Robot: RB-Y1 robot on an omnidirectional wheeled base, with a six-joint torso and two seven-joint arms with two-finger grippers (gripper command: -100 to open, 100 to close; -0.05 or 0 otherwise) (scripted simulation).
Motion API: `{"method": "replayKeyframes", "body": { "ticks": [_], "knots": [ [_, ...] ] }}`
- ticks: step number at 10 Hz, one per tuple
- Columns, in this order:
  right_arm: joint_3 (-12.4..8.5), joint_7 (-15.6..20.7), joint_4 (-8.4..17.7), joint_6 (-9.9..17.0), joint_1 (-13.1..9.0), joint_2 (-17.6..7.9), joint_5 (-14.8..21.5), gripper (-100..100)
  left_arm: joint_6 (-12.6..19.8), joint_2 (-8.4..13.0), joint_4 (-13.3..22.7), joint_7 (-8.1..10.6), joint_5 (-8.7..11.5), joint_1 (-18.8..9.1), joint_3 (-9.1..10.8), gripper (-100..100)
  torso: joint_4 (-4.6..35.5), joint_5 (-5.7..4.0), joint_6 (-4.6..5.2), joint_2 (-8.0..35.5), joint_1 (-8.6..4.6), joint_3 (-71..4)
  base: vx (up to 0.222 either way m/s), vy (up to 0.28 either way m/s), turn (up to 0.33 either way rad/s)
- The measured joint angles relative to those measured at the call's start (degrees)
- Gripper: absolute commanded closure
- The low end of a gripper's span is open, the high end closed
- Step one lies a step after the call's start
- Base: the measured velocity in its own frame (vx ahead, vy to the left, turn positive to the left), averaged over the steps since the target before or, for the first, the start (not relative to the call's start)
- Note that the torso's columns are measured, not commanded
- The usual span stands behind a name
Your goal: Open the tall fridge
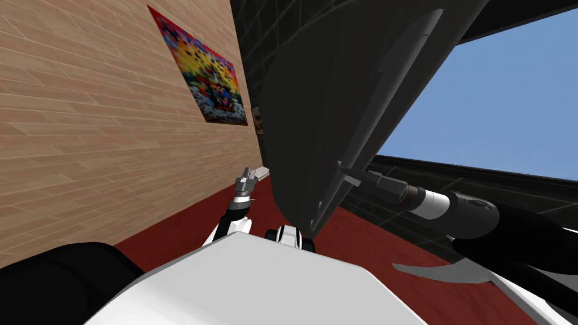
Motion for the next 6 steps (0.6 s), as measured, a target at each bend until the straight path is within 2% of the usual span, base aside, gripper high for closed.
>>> {"method": "replayKeyframes", "body": {
  "ticks": [4,6],
  "knots": [
    [-2.66,-0.86,1.94,1.19,2.18,-1.36,1.0,100,0.0,0.0,0.0,0.0,0.0,0.01,0.0,0,0.15,0.11,0.12,-0.06,-0.11,-0.17,-0.192,0.345,-0.179],
    [-3.42,-1.38,2.48,1.87,3.2,-1.66,1.82,100,0.0,0.01,0.0,0.0,0.0,0.0,0.01,0,0.19,0.12,-0.09,-0.1,-0.35,-0.22,-0.179,0.235,-0.062]
  ]
}}
